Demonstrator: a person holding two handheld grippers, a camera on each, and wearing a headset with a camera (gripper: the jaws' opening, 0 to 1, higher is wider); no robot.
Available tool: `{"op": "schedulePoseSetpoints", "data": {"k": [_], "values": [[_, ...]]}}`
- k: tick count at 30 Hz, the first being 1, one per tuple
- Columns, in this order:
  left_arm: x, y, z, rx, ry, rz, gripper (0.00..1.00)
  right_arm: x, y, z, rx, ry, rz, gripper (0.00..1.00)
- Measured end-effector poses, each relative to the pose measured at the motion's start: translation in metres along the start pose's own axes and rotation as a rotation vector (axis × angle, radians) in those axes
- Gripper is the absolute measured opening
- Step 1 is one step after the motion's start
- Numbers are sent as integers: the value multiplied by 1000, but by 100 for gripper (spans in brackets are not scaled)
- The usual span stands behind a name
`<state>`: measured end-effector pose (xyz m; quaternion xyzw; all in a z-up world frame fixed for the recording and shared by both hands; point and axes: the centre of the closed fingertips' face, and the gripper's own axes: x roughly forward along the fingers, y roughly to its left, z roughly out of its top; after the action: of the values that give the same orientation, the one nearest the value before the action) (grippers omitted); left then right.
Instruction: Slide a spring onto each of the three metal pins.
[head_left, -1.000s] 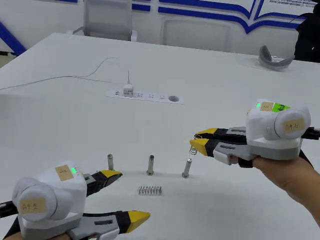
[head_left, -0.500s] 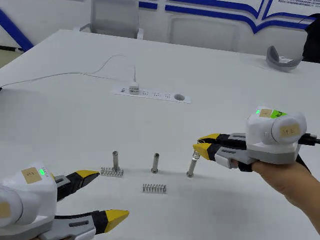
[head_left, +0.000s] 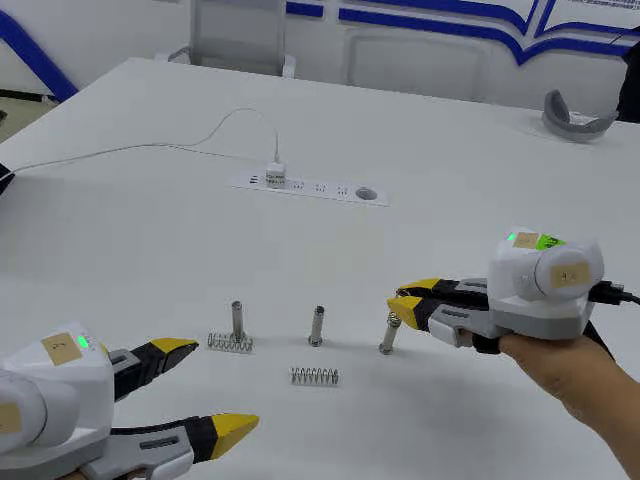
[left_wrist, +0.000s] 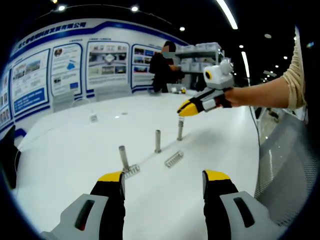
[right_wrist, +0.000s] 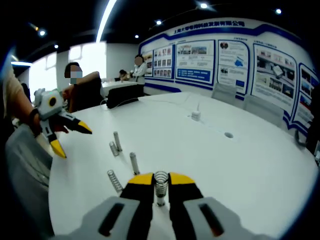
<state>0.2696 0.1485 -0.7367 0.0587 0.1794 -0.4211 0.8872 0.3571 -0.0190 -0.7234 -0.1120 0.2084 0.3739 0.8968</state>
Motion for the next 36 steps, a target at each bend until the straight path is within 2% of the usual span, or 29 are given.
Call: {"op": "schedulePoseSetpoints", "data": {"k": [24,36], "values": [[2,-3,-1,-5,19,-2,62,15,-1,-35,48,54,-24,12],[2,-3,1,-3,12,-2,62,13,-3,-36,56,53,-38,16]]}}
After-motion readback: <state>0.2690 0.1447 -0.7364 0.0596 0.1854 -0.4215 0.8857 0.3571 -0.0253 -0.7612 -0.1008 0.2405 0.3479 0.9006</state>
